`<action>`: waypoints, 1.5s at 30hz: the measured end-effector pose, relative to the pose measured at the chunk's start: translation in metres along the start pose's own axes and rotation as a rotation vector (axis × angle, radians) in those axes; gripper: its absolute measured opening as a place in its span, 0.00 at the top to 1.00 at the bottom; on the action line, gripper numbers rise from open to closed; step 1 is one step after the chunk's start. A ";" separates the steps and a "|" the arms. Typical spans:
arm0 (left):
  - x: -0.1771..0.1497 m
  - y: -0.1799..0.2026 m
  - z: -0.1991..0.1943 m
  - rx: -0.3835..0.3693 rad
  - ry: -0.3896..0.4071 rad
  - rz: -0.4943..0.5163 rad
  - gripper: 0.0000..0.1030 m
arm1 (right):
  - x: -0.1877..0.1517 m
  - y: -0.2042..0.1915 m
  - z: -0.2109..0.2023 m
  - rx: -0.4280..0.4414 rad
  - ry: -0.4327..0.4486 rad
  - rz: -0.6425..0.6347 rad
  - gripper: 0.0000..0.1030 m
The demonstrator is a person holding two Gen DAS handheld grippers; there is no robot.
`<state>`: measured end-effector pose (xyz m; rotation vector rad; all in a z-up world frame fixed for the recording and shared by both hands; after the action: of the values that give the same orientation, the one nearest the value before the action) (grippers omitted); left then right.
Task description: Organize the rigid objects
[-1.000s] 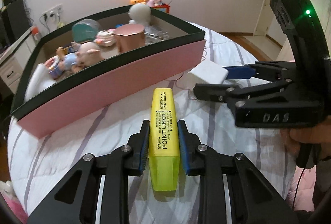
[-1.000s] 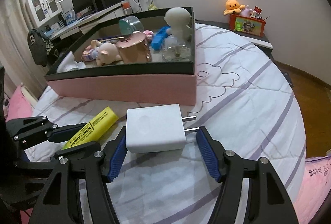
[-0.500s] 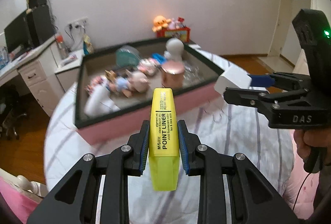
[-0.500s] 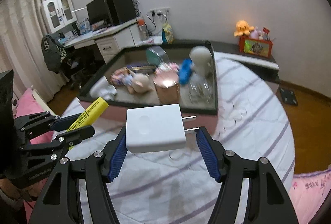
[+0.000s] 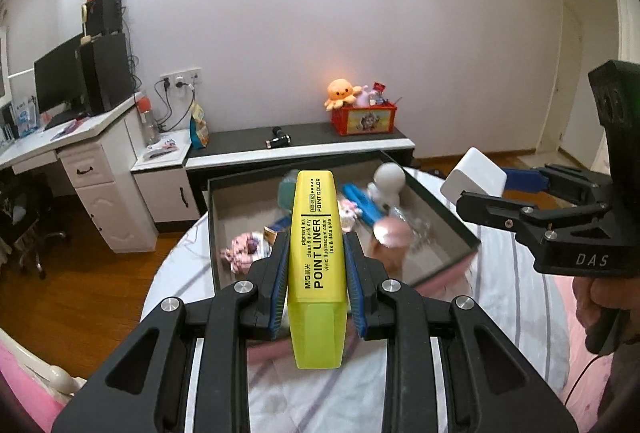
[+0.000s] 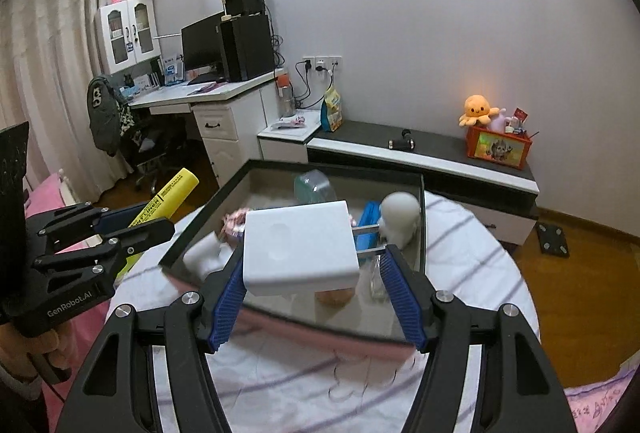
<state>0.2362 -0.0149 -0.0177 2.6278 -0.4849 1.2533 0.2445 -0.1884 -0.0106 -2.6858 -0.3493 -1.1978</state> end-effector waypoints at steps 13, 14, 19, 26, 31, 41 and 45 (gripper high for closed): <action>0.025 -0.013 0.053 -0.006 -0.033 -0.029 0.74 | 0.027 0.020 0.051 -0.008 -0.039 0.032 0.35; 0.026 -0.014 0.056 -0.004 -0.035 -0.031 0.74 | 0.028 0.022 0.055 -0.009 -0.042 0.034 0.35; 0.031 -0.016 0.070 0.013 -0.050 -0.040 0.74 | 0.030 0.026 0.067 -0.015 -0.055 0.043 0.35; 0.030 -0.017 0.077 0.059 -0.064 -0.061 0.39 | 0.028 0.031 0.071 -0.030 -0.037 0.073 0.21; 0.027 -0.022 0.062 0.097 -0.020 -0.079 0.05 | 0.027 0.034 0.065 -0.058 -0.039 0.103 0.12; 0.019 -0.015 0.021 0.142 0.028 -0.100 0.00 | 0.026 0.029 0.030 -0.057 0.017 0.134 0.00; 0.015 -0.013 0.003 0.151 0.049 -0.108 0.00 | 0.025 0.024 0.012 -0.060 0.041 0.132 0.00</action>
<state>0.2520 -0.0066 -0.0087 2.6967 -0.2456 1.3650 0.2763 -0.2042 -0.0014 -2.6819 -0.1296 -1.2418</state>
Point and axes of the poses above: each gripper's, at about its wrist camera, not at the fingertips, and z roughly the way its jaws point, y to its right, x to its top, the point moved 1 cm from there along z, roughly the way its jaws point, and after that the axes turned 5 degrees about -y, right-handed, at the moved point
